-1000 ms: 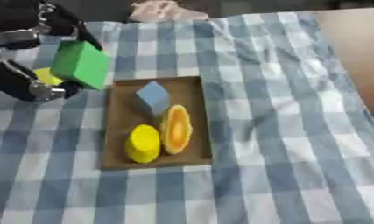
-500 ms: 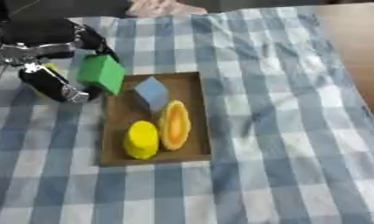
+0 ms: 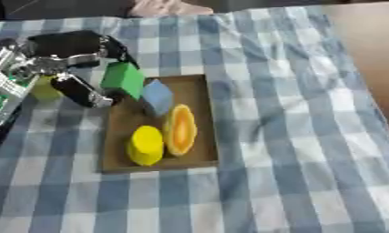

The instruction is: Pick up objects on the table and place them in the box.

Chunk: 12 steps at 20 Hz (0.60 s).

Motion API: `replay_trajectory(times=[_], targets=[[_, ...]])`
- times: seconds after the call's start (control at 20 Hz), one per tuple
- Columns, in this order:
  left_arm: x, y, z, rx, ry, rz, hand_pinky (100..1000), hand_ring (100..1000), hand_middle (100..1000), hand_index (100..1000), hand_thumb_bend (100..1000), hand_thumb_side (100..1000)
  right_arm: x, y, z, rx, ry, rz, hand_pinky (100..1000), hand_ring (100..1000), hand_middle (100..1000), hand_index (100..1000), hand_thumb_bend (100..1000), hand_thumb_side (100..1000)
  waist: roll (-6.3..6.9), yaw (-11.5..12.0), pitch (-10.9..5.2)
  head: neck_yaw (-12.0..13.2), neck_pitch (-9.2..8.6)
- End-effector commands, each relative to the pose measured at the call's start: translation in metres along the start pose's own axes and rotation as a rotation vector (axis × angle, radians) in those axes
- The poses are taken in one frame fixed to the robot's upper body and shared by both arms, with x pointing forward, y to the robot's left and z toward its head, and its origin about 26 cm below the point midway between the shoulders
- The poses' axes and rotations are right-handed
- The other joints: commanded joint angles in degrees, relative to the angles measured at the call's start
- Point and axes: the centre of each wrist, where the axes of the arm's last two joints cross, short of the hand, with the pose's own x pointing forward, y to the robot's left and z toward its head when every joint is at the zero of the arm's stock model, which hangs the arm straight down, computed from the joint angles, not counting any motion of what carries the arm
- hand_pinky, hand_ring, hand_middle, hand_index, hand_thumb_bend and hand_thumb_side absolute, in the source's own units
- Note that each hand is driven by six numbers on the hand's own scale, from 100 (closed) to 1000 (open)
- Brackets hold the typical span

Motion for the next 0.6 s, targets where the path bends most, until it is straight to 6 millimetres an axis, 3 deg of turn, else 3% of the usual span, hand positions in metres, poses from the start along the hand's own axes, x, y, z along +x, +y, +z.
replay_trajectory(times=[0.05, 0.25, 0.3, 0.4, 0.5, 0.6], targets=[[-0.003, 0.009, 0.000, -0.011, 0.005, -0.041, 871, 777, 663, 813, 100, 226, 0.006, -0.008, -0.005, -0.005, -0.026, 0.018, 878, 746, 623, 839, 100, 476, -0.07, -0.14, -1.00, 0.10, -0.32], [-0.005, 0.005, 0.002, -0.083, 0.017, -0.060, 898, 822, 716, 841, 100, 332, 0.006, -0.009, -0.006, -0.008, -0.029, 0.017, 878, 747, 623, 839, 100, 476, 0.03, -0.23, -0.88, 0.02, 0.66], [-0.006, 0.005, 0.003, -0.099, 0.019, -0.066, 919, 853, 762, 871, 100, 452, 0.006, -0.009, -0.006, -0.009, -0.029, 0.018, 878, 746, 623, 839, 100, 476, 0.06, -0.22, -0.85, -0.04, 0.86], [-0.005, 0.007, 0.007, -0.122, 0.022, -0.085, 939, 880, 790, 895, 100, 606, 0.006, -0.010, -0.005, -0.009, -0.027, 0.018, 879, 746, 623, 839, 100, 476, 0.12, -0.17, -0.80, -0.14, 1.01], [-0.003, 0.013, 0.012, -0.128, 0.023, -0.113, 968, 923, 829, 922, 301, 808, 0.005, -0.009, -0.005, -0.008, -0.024, 0.018, 879, 746, 622, 839, 100, 476, 0.16, -0.09, -0.79, -0.27, 0.93], [0.001, 0.020, 0.018, -0.116, 0.014, -0.144, 986, 944, 845, 937, 394, 901, 0.005, -0.009, -0.004, -0.006, -0.021, 0.019, 879, 746, 622, 839, 100, 476, 0.17, 0.01, -0.80, -0.44, 0.81]])
